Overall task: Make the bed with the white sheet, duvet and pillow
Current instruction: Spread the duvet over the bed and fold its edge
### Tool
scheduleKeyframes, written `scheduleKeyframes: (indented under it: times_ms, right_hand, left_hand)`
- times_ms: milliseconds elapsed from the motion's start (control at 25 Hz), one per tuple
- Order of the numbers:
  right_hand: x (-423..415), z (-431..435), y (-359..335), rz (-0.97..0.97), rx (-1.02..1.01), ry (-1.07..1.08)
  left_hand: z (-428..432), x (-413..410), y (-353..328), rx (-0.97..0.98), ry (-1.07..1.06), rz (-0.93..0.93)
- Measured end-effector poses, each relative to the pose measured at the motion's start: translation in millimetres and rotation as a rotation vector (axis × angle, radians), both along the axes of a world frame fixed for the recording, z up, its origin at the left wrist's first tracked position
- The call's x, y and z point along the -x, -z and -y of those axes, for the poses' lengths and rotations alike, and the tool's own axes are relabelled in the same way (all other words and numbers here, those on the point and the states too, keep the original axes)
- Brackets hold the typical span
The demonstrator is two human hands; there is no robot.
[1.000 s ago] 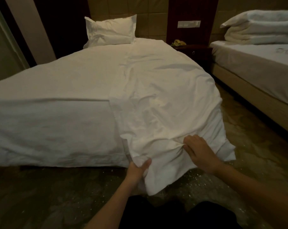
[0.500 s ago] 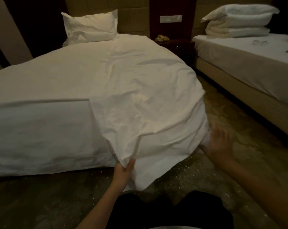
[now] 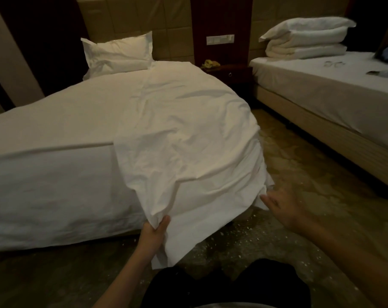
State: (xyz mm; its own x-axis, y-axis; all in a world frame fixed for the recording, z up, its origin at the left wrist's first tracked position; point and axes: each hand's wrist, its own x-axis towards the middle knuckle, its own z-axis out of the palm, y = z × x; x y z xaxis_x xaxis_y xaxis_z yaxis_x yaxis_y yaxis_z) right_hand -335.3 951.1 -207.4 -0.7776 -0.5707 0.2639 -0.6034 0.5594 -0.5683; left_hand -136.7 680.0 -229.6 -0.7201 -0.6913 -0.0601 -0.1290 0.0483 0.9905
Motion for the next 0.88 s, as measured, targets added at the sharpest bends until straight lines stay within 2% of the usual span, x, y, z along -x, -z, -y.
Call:
scheduleKeyframes:
  times_ms: [80,160,280,440,520,600,720,880]
  right_hand:
    - [-17,-8,6,0.246,0.149,0.061]
    - [-23,-9,8,0.259,0.205,0.159]
    - [-16,1,-8,-0.010,0.028,0.317]
    - [-2,22,-27,-0.403,-0.322,0.237]
    - [9,29,-29,-0.459,-0.427,0.195]
    - [15,30,-30,-0.471,-0.361,0.113]
    - [8,8,-26,-0.638,-0.206,-0.034]
    - [-40,-15,-33,-0.707,-0.002,-0.104]
  left_hand:
    - [1,-4,-6,0.023,0.009,-0.017]
    - [-1,-6,-10,0.043,0.026,-0.025]
    - [-8,-6,-12,0.048,0.017,-0.019]
    - [-10,-8,-15,-0.006,-0.005,-0.012]
    - [-7,-9,-16,-0.014,-0.006,-0.018]
    - [-5,-9,-16,-0.016,-0.014,-0.034]
    - [-1,-12,-16,-0.016,-0.028,-0.031]
    - [4,-24,-27,0.001,-0.041,-0.051]
